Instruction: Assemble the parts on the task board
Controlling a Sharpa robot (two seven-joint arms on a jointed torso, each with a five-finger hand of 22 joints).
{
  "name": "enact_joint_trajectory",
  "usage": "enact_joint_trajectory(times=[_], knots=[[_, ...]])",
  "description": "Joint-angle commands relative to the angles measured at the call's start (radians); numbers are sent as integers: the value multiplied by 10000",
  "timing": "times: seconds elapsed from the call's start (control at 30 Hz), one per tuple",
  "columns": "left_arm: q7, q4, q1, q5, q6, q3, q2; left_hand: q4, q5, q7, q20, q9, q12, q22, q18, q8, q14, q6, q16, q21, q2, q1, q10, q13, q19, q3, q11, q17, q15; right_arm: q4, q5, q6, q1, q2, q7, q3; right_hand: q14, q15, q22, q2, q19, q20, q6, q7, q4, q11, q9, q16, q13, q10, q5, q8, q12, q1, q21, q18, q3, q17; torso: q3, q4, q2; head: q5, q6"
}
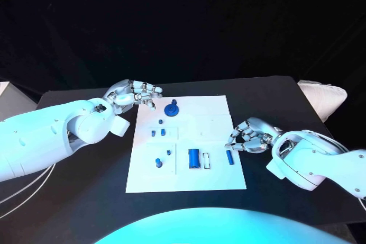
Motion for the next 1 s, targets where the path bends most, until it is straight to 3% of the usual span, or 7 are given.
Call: enact_joint_trajectory(times=[0.03,0.27,0.57,0.9,1.0], knots=[[129,33,-29,44,54,6,1,68,32,-11,-13,-9,23,-8,146,31,-25,-92,25,-44,26,-44,-71,-10,77,4,-30,-6,67,-23,-821,443,-7,-242,54,-11,1062,91,2092,-162,409,54,48,3,99,85,24,62,2051,634,-72,-41,-66,-98,-18,30,-51,2632,29,-12,-6,-82,2],[142,44,-90,44,73,6,-5,68,32,-11,-13,-9,23,-8,146,31,-25,-92,25,-44,26,-44,-71,-10,77,4,-30,-6,67,-75,-1878,770,-108,-459,-456,-56,1062,90,2101,-296,418,72,149,-17,124,77,69,62,2030,619,-157,-53,-112,-395,10,26,-253,2632,18,-19,0,-133,2],[148,52,-127,44,96,6,-18,68,32,-11,-13,-9,23,-8,146,31,-25,-92,25,-44,26,-44,-71,-10,77,4,-30,-6,67,-195,-2422,700,-372,-154,-1015,-84,1048,79,2048,-321,354,69,215,-40,130,59,105,34,1924,545,-156,-44,-309,-577,-197,66,-376,2577,2,21,12,-153,2],[146,71,-141,44,114,6,-42,68,32,-11,-13,-9,23,-8,146,31,-25,-92,25,-44,26,-44,-71,-10,77,4,-30,-6,67,-379,-2712,918,-600,233,-1580,-89,1028,72,2008,-308,305,66,257,-57,132,48,142,-4,1828,470,-226,-31,-490,-724,-348,93,-465,2505,-12,8,11,-60,2],[146,73,-143,44,117,6,-48,68,32,-11,-13,-9,23,-8,146,31,-25,-92,25,-44,26,-44,-71,-10,77,4,-30,-6,67,-381,-2693,932,-640,349,-1576,-90,1033,67,2013,-297,311,64,289,-69,131,40,157,6,1833,472,-232,-13,-481,-742,-330,90,-478,2523,-2,7,8,-51,2]])
